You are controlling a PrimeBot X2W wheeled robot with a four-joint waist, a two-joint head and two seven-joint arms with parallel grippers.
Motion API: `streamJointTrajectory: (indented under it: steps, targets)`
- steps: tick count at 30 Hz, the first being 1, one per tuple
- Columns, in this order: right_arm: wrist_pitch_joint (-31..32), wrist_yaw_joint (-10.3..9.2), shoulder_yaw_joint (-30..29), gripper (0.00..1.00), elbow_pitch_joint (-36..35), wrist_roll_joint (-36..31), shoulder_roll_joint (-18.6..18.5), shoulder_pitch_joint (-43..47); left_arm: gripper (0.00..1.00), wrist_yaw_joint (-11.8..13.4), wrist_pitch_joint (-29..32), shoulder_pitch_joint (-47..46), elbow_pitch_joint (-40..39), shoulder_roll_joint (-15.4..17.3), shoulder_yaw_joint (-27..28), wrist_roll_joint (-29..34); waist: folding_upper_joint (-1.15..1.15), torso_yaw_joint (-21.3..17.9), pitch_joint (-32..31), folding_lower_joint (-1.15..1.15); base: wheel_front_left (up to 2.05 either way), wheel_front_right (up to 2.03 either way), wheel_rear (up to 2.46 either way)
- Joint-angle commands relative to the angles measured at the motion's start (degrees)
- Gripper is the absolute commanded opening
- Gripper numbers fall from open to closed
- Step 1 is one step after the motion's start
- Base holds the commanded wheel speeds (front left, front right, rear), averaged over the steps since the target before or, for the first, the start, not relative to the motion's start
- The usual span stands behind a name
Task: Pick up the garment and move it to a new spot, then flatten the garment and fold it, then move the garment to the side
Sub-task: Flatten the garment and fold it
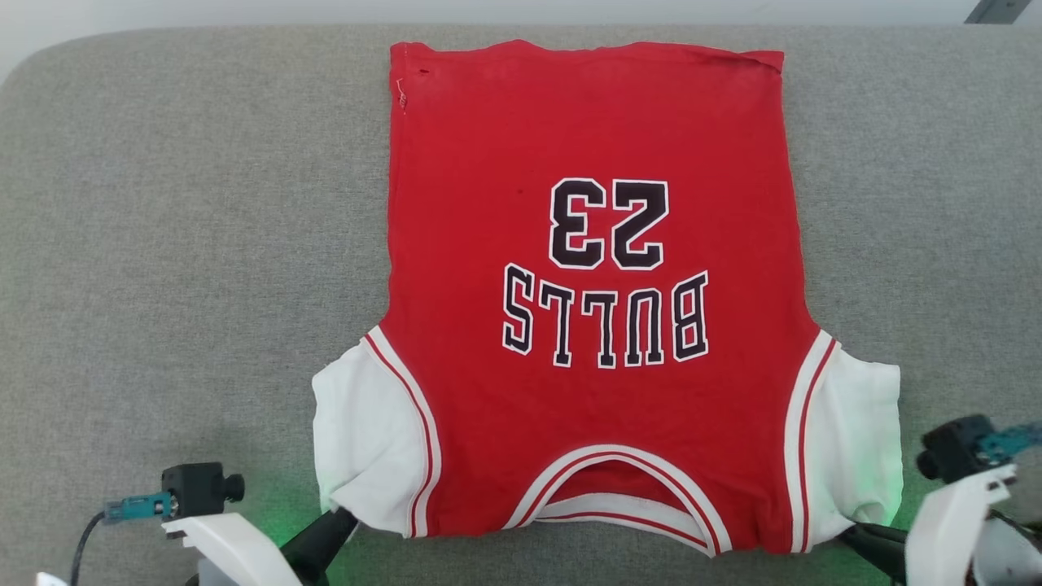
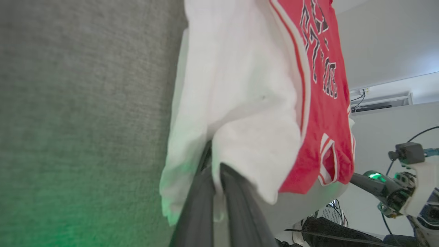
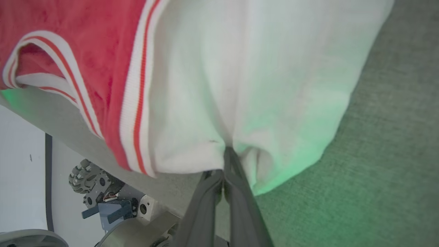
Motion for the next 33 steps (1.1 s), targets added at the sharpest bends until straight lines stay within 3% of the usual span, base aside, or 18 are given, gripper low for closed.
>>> streamJointTrajectory:
  steps: [1,9,10,11,12,17,24,27,33]
  targets:
    - [-0.47,0.00,1.62,0.00,1.72,-1.51,0.42,-1.20,0.00,-0.10,-0.24,-0.84,1.19,-0.97,-0.18,0.76,0.00,0.00,0.14,0.00,0.00,0.00,0.00]
    - [-4.79,-0.21,8.14,0.00,9.02,-5.35,1.27,-5.44,0.00,0.06,-0.44,-1.89,5.73,-3.64,-0.04,1.06,0.00,0.00,0.62,0.00,0.00,0.00,0.00]
    - [-5.07,-0.22,8.73,0.06,8.84,-6.18,0.58,-5.80,0.00,0.08,-0.88,-1.86,5.84,-3.64,0.09,1.29,0.00,-0.04,0.54,0.00,0.00,0.00,0.00]
    - [-5.11,-0.22,9.36,0.48,8.27,-6.90,-0.10,-6.06,0.00,0.08,-1.14,-1.68,5.84,-3.58,0.25,1.22,0.00,-0.10,0.45,0.00,0.00,0.00,0.00]
    - [-5.17,-0.20,9.52,1.00,7.22,-6.71,-0.24,-6.30,0.00,0.08,-1.48,-1.29,5.74,-3.46,0.30,1.20,0.00,-0.27,0.35,0.00,0.00,0.00,0.00]
    - [-2.34,-0.12,5.37,1.00,-2.95,-6.56,-3.97,-4.74,0.00,0.08,-2.71,0.03,4.26,-2.67,0.07,2.41,0.00,-0.13,0.31,0.00,0.00,0.00,0.00]
    - [5.92,0.00,-10.50,1.00,-17.36,-3.76,-8.24,-7.96,0.00,0.04,-3.70,-2.07,1.74,-3.01,-0.15,5.32,0.00,1.79,3.07,0.00,0.00,0.00,0.00]
    - [10.02,0.00,-14.31,1.00,-17.48,-3.09,-9.96,-15.98,0.00,0.04,-3.71,-4.34,0.75,-3.99,0.00,6.60,0.00,2.88,6.19,0.00,0.00,0.00,0.00]
    - [12.05,0.00,-11.24,1.00,-7.44,-7.64,-9.89,-36.92,0.00,0.04,-3.32,-8.99,0.56,-6.01,0.02,8.61,0.00,5.09,11.71,0.00,0.00,0.00,0.00]
